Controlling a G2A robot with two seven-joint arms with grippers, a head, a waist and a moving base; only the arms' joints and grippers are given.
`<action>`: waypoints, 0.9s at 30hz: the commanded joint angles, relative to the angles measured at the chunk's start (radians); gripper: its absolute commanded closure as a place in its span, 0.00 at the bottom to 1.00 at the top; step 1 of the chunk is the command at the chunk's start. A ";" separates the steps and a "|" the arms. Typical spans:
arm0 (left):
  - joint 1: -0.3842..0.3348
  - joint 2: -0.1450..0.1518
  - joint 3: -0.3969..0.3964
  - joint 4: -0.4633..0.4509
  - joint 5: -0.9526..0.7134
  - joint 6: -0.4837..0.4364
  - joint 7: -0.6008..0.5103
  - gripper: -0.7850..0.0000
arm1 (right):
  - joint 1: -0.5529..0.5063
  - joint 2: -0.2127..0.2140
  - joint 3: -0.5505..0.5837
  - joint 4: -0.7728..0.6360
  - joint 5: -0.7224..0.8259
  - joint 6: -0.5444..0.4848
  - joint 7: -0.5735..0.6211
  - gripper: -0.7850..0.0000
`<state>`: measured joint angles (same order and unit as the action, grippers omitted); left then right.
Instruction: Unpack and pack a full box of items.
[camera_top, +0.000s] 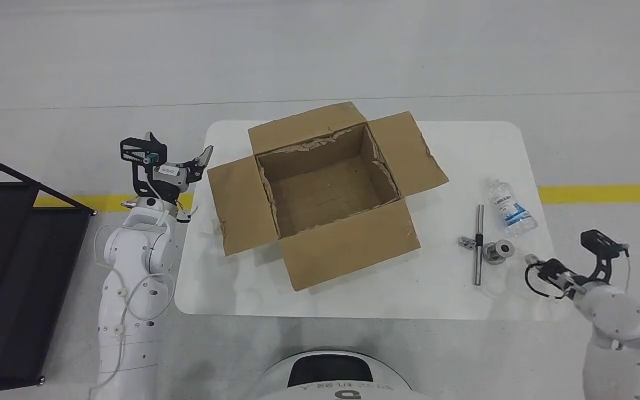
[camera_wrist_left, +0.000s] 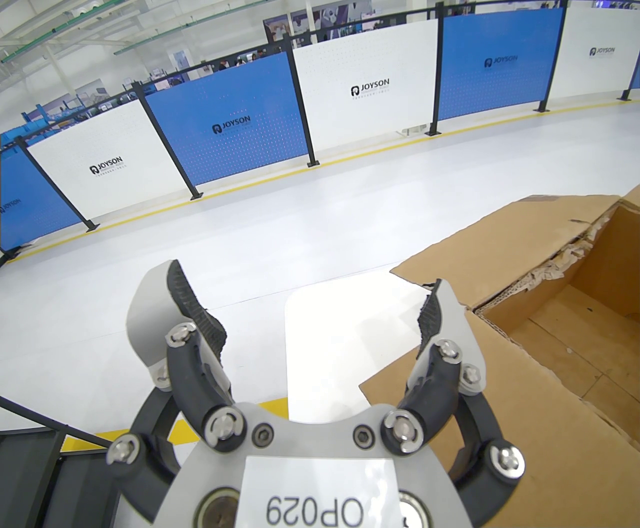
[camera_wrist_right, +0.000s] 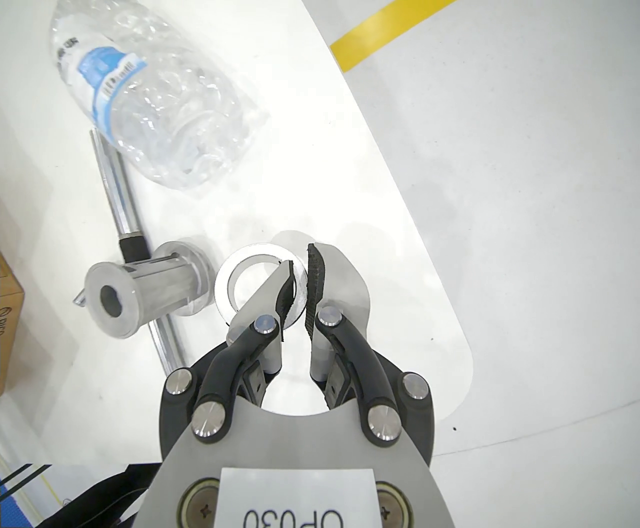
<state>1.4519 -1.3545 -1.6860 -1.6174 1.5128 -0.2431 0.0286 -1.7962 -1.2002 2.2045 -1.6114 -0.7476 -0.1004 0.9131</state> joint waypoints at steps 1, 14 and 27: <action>0.000 0.000 0.000 0.000 0.000 0.000 0.000 0.00 | -0.017 0.001 0.026 -0.016 0.070 -0.027 0.008 1.00; 0.000 0.000 0.000 0.000 0.000 0.000 0.000 0.00 | -0.094 0.006 0.157 -0.091 0.540 -0.147 0.151 1.00; 0.000 0.000 0.000 0.000 0.000 0.000 0.000 0.00 | -0.082 0.004 0.138 -0.118 0.618 -0.111 0.128 1.00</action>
<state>1.4519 -1.3545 -1.6860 -1.6174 1.5128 -0.2431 0.0286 -1.8806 -1.1954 2.3495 -1.7082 -0.1643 -0.2227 1.0420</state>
